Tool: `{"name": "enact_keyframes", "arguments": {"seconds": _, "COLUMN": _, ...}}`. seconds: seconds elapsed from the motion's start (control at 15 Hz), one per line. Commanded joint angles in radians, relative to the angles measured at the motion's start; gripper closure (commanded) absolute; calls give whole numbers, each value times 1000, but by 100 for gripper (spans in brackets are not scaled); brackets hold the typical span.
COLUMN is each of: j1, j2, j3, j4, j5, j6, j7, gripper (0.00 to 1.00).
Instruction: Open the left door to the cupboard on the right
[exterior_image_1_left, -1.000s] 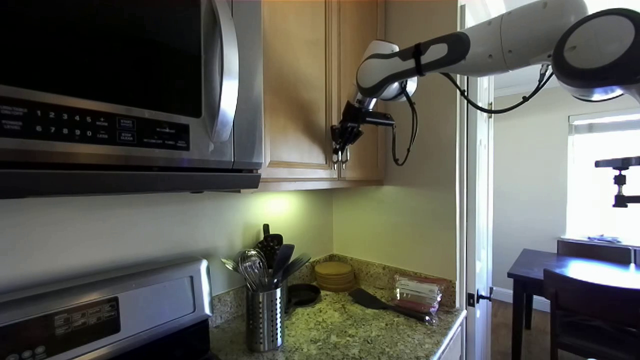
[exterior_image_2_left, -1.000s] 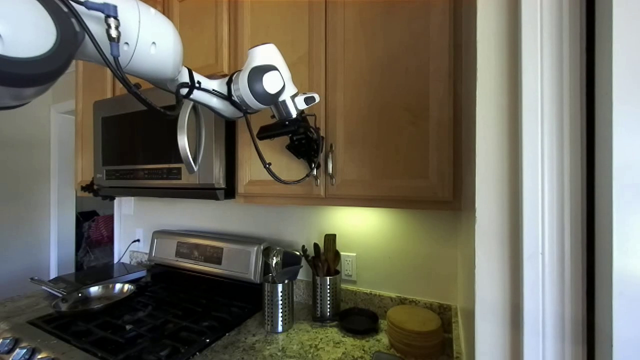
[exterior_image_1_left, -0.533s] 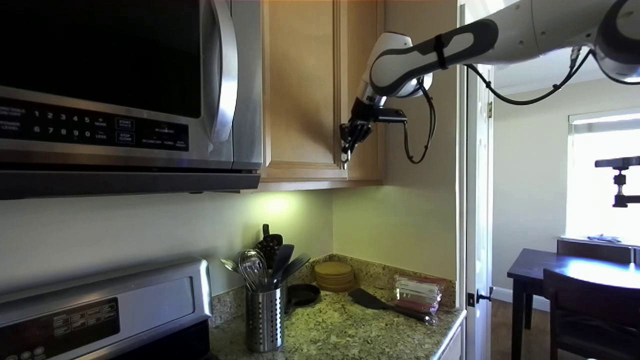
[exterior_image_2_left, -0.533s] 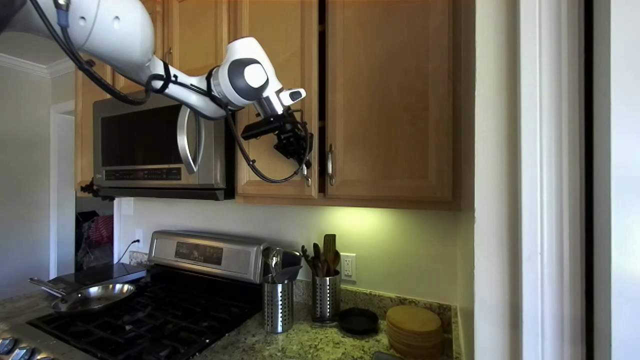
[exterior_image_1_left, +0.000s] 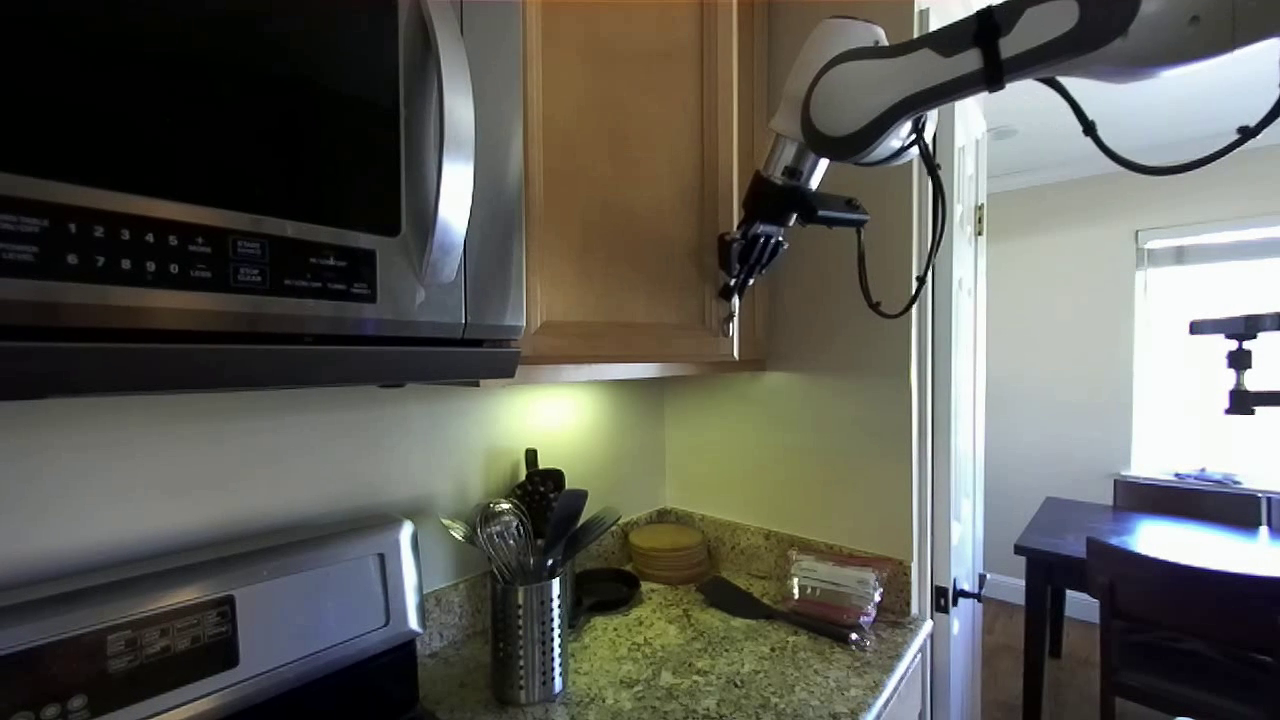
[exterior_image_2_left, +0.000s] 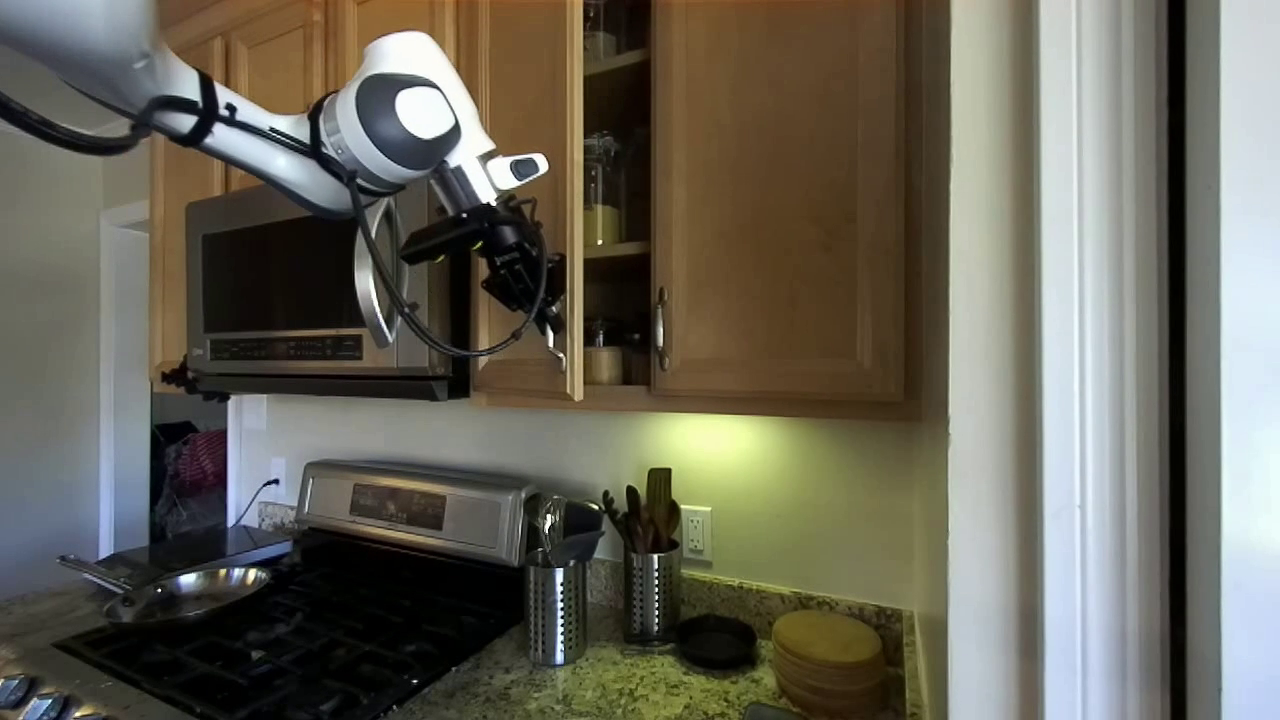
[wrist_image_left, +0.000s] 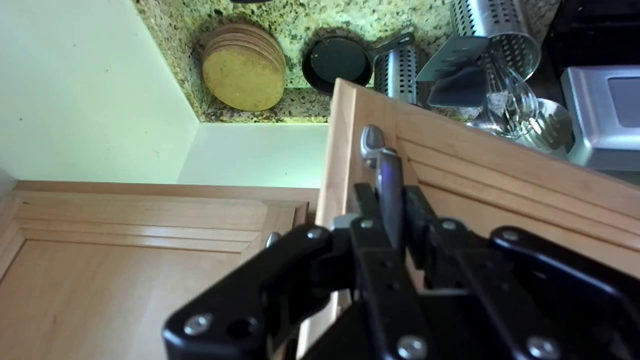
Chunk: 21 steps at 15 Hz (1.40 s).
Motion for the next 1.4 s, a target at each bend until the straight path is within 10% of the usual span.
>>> {"name": "enact_keyframes", "arguments": {"seconds": 0.0, "j1": 56, "j2": -153, "j3": 61, "j4": -108, "j5": -5, "j6": -37, "j7": -49, "gripper": 91}}
{"name": "enact_keyframes", "arguments": {"seconds": 0.33, "j1": 121, "j2": -277, "j3": 134, "j4": -169, "j5": 35, "j6": -141, "j7": -30, "gripper": 91}}
{"name": "enact_keyframes", "arguments": {"seconds": 0.4, "j1": 142, "j2": -293, "j3": 158, "j4": -170, "j5": 40, "j6": -169, "j7": -26, "gripper": 58}}
{"name": "enact_keyframes", "arguments": {"seconds": 1.07, "j1": 299, "j2": -289, "j3": 167, "j4": -201, "j5": 166, "j6": -250, "j7": -129, "gripper": 3}}
{"name": "enact_keyframes", "arguments": {"seconds": 1.33, "j1": 293, "j2": -274, "j3": 113, "j4": -227, "j5": 305, "j6": -337, "j7": -171, "gripper": 0}}
